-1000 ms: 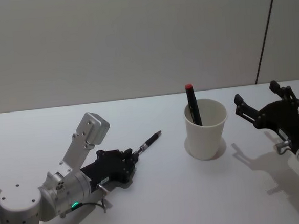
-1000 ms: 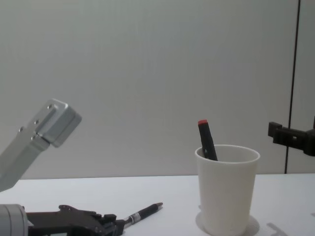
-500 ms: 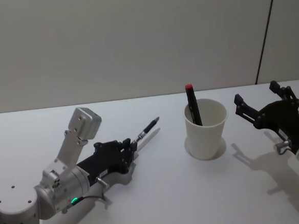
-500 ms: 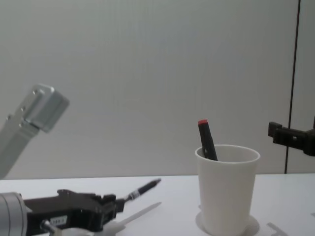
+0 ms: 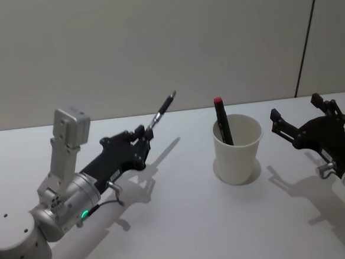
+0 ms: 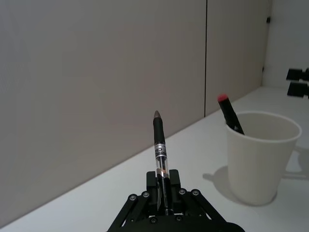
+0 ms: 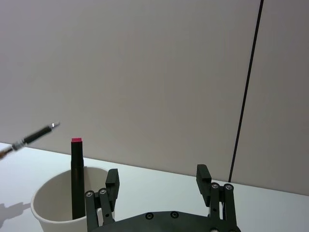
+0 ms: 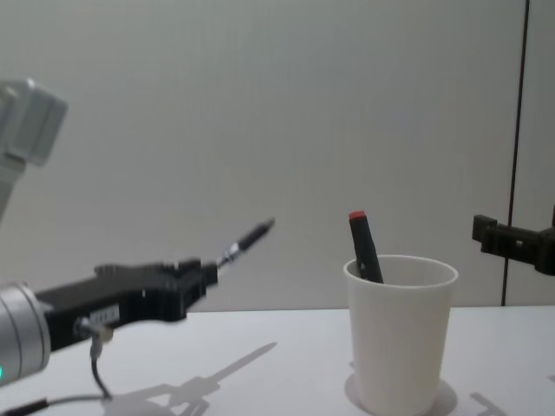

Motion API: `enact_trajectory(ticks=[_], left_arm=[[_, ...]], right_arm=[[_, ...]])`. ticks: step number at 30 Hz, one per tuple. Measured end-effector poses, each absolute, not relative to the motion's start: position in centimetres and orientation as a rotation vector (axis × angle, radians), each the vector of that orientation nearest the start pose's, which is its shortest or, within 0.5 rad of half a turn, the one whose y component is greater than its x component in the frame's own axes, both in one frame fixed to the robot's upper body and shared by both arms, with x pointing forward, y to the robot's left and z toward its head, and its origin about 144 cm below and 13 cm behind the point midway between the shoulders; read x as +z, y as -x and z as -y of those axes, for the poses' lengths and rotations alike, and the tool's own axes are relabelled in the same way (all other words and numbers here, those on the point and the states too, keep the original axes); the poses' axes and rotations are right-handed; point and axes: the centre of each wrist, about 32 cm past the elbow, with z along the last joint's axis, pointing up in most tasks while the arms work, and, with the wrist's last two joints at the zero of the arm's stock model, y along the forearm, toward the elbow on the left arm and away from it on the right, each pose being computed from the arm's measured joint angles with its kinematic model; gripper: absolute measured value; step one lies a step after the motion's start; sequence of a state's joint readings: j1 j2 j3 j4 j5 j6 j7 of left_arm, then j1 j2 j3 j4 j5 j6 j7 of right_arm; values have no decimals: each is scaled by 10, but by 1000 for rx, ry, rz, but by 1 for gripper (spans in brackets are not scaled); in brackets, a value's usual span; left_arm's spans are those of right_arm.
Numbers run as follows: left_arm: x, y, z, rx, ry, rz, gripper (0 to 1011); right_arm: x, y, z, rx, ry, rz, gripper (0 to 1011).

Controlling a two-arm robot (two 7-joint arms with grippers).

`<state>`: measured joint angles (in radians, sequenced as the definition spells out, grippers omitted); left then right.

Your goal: Place the pen into the pen holder.

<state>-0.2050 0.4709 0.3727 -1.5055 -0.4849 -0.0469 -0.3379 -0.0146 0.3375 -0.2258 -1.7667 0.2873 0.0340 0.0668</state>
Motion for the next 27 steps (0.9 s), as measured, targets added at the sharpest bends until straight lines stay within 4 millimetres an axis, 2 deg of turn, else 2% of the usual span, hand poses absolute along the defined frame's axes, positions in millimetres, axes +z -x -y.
enact_trajectory(ticks=[16, 27], left_arm=[[1200, -514, -255, 962, 269, 162, 155], [1198, -515, -249, 943, 278, 184, 155]], right_arm=[[1190, -445, 236, -1227, -35, 69, 1001], [1199, -453, 230, -1184, -105, -1, 1001]])
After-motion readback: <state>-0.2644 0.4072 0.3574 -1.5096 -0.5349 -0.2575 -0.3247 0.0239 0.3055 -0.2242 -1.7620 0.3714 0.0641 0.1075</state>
